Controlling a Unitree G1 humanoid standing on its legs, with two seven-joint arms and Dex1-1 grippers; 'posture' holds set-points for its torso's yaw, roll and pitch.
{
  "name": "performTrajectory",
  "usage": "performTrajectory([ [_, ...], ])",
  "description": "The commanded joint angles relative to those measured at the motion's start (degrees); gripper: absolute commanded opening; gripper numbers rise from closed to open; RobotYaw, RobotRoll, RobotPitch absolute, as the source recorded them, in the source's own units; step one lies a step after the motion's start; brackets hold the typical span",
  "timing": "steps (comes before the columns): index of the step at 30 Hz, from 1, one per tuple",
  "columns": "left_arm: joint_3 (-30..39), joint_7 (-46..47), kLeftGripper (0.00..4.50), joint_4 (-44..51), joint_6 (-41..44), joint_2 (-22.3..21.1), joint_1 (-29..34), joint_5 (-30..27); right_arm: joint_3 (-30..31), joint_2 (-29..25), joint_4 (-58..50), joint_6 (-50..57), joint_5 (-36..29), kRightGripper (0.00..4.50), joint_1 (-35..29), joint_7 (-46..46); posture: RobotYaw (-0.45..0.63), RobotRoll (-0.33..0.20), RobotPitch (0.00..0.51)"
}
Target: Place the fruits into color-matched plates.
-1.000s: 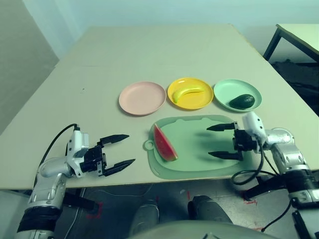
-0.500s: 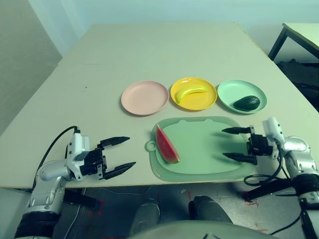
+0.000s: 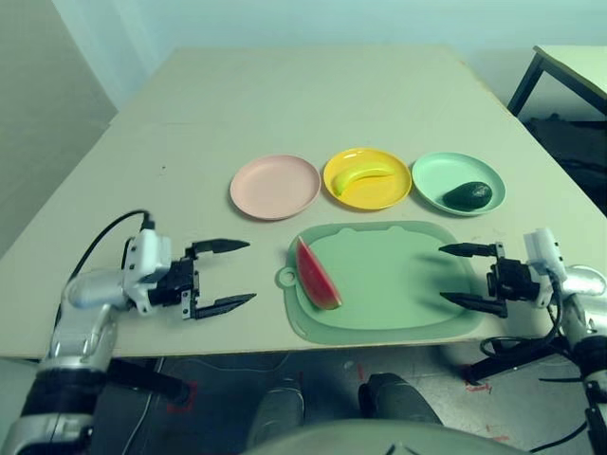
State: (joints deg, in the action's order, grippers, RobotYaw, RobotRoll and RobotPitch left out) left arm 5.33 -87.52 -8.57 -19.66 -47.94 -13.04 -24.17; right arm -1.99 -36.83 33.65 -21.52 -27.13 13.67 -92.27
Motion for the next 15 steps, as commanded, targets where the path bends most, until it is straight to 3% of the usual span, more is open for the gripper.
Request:
performTrajectory([
  [1, -6.8, -4.9, 4.5, 2.3, -5.0, -3.8, -5.0, 1.5, 0.6, -0.4, -1.1, -0.4, -0.5, 4.46, -0.8, -0.2, -0.06, 0.0, 0.027],
  [8, -23.2, -5.0, 4.5, 2.9, -7.3, -9.3, -18.4, -1.0, 0.8, -0.5, -2.8, 0.0, -0.5, 4.46, -1.9, -0.2, -0.09, 0.0, 0.027],
  [15, -32.3, -5.0, 4.5, -3.0, -11.5, -7.7, -27.5, 0.7, 0.0, 0.4, -4.7, 0.3, 0.2, 4.46, -3.2, 0.0, -0.11, 0.0, 0.026],
])
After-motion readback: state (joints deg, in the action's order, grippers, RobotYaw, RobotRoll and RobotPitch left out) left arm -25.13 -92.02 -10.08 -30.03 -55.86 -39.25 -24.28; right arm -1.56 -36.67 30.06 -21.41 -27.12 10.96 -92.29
